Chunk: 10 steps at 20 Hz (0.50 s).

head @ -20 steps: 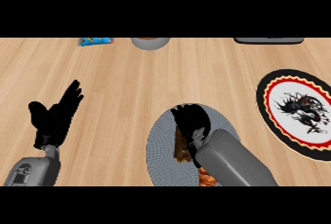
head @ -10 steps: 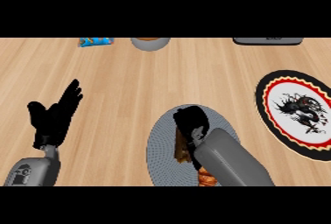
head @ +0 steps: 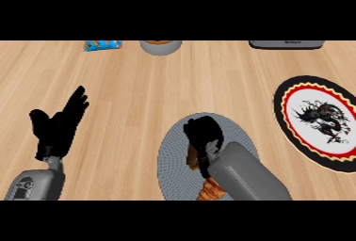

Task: Pick the sweet potato from the placemat and place it in the plate

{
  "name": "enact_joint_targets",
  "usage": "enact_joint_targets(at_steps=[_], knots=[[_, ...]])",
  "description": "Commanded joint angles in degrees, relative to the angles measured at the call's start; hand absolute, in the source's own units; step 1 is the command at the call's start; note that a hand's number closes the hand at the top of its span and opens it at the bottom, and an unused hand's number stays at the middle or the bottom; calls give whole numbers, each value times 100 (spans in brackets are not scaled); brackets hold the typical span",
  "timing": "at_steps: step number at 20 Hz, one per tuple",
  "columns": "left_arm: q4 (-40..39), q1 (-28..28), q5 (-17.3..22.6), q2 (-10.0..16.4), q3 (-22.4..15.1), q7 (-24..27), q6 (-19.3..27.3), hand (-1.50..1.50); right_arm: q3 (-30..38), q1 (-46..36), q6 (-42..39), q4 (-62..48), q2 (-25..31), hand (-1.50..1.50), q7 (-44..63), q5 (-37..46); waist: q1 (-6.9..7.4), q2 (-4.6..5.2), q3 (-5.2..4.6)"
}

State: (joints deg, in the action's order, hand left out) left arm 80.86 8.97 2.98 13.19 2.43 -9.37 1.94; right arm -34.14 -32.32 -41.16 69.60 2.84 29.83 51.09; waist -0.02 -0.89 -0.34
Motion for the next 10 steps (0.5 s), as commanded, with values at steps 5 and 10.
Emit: enact_joint_targets(at_steps=[5, 10], knots=[[172, -31, -34, -84, -50, -80, -23, 0, 509, 46, 1574, 197, -132, 150, 208, 592, 26, 83, 41], [126, 18, -37, -13, 75, -5, 37, 0, 2132, -263, 3365, 243, -260, 150, 1255, 670, -27, 109, 53]])
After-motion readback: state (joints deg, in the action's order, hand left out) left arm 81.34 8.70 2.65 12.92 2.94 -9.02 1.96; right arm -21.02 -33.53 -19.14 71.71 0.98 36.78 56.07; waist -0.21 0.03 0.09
